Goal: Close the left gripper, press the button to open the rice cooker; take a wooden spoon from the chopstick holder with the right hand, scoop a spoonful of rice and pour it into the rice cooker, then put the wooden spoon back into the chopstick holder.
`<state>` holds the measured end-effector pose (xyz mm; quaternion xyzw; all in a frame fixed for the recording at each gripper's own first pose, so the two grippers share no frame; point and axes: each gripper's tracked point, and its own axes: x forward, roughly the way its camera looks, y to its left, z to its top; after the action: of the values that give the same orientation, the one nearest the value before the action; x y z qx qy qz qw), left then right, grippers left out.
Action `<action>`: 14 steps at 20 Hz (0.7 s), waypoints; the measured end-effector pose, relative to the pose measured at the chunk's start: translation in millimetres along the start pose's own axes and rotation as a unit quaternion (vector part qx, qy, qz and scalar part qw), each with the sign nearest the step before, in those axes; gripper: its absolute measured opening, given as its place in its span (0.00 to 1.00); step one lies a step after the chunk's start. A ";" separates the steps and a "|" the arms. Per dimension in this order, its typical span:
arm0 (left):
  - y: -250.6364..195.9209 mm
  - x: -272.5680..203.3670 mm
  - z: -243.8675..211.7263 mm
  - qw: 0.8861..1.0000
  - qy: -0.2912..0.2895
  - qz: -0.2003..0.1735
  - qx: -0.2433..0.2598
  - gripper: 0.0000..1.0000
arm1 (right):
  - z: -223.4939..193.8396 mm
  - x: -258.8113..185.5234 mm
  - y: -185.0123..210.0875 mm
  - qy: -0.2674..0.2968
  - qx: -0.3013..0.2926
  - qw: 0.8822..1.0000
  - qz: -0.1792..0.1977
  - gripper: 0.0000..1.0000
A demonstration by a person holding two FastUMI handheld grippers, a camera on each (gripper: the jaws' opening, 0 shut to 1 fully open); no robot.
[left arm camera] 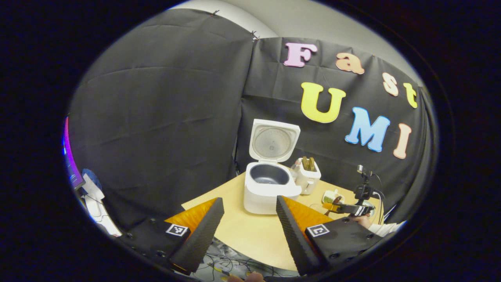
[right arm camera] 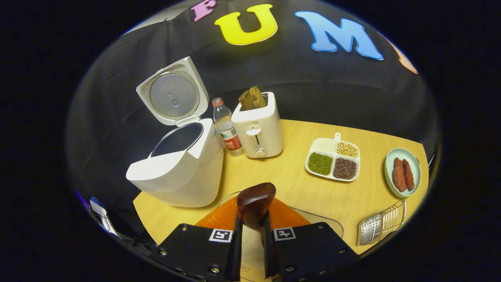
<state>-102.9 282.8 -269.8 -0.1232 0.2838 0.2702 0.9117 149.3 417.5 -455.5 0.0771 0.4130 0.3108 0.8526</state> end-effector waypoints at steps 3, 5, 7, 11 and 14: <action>7.2 -5.9 9.5 1.000 -0.016 0.011 -0.005 0.94 | -16.1 2.3 25.4 0.032 0.024 0.999 0.034 0.24; 10.4 -12.7 11.5 1.000 -0.021 0.017 -0.003 0.89 | -13.8 4.0 25.0 0.039 0.063 0.996 0.040 0.24; 18.8 -19.4 16.1 0.999 -0.030 0.027 0.002 0.89 | -9.8 4.6 15.3 0.043 0.129 0.990 0.047 0.24; 25.7 -28.6 18.1 0.999 -0.033 0.033 -0.004 0.94 | 3.1 -3.7 -5.7 0.032 0.264 0.960 0.085 0.24; 22.8 -27.6 15.9 0.999 -0.026 0.035 0.003 0.94 | 7.2 -11.1 -20.1 0.016 0.310 0.946 0.097 0.24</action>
<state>-127.7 296.0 -242.4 -0.1037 0.2649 0.3046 0.9090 158.9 395.8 -451.4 0.3723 0.4931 0.2503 0.7454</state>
